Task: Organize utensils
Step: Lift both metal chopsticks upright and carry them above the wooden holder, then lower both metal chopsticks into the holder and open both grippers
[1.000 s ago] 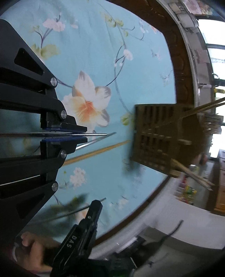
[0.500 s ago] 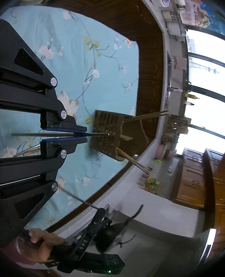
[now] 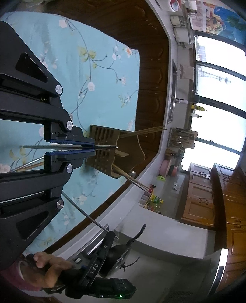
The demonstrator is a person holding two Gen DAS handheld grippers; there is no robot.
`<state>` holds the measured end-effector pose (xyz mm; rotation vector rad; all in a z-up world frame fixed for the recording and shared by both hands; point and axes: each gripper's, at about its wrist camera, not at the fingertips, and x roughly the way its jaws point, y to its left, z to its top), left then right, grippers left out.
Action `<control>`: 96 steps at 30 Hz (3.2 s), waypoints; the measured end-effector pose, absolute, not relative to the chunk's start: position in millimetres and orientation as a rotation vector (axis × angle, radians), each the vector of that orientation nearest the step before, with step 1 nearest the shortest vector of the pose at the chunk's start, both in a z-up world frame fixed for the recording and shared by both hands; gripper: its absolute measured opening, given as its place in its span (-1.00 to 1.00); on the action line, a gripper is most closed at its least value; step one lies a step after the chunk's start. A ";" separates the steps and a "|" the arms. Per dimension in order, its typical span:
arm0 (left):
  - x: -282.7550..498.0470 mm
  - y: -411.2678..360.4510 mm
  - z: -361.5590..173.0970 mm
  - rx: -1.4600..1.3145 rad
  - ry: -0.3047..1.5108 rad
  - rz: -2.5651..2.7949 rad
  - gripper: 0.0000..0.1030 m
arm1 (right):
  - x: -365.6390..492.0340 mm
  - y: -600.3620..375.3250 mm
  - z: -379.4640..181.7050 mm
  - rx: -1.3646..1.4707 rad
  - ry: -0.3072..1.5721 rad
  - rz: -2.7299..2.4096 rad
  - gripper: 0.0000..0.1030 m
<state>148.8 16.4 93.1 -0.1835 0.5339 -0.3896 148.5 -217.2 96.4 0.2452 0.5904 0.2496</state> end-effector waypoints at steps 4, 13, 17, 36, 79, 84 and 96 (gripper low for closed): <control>155.5 14.2 100.1 -0.180 0.514 -0.392 -0.92 | 153.5 -218.6 99.5 0.246 0.577 0.243 -0.92; 181.2 4.7 129.6 -0.152 0.434 -0.388 -0.92 | 177.5 -221.0 113.9 0.239 0.529 0.231 -0.92; 194.1 3.7 145.3 -0.151 0.399 -0.388 -0.92 | 189.5 -222.8 125.2 0.247 0.497 0.225 -0.92; 290.2 -21.1 185.4 -0.144 0.238 -0.327 -0.92 | 275.1 -221.2 157.1 0.236 0.388 0.185 -0.92; 329.6 -19.0 83.7 -0.256 0.475 -0.307 -0.91 | 302.4 -217.9 54.6 0.304 0.606 0.172 -0.81; 319.9 -12.9 86.1 -0.273 0.471 -0.314 -0.81 | 295.8 -218.2 57.8 0.311 0.589 0.186 -0.55; 277.8 1.5 86.7 -0.273 0.441 -0.240 0.25 | 259.6 -222.0 73.0 0.326 0.486 0.170 0.69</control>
